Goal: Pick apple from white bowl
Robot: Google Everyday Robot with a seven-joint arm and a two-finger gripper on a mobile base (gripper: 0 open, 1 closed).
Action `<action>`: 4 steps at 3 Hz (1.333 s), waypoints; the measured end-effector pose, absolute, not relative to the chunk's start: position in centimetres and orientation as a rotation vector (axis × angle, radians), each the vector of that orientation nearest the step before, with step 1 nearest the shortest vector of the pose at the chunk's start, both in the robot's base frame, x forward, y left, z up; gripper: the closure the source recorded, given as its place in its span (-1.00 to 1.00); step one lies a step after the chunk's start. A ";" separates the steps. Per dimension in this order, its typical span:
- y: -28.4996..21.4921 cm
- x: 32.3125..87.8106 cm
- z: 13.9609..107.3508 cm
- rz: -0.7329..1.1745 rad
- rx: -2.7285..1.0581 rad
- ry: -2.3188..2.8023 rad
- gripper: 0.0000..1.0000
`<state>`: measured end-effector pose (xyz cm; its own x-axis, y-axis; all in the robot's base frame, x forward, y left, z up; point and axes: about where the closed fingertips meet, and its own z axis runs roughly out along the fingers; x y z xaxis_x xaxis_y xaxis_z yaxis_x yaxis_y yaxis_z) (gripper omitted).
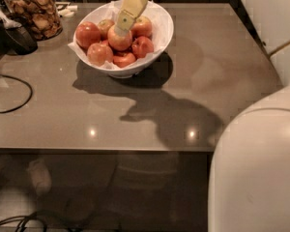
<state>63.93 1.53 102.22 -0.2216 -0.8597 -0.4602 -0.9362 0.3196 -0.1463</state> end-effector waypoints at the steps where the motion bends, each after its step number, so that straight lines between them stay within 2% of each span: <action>1: 2.3 64.3 102.4 0.203 -1.607 2.114 -0.76; 4: 2.6 65.9 101.5 0.171 -1.623 2.128 -0.66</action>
Offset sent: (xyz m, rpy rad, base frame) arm 0.0048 0.0019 -0.0015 -0.0638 0.0203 0.0272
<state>65.87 2.62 101.53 -0.2015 -0.8822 -0.4256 -0.9390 0.2977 -0.1725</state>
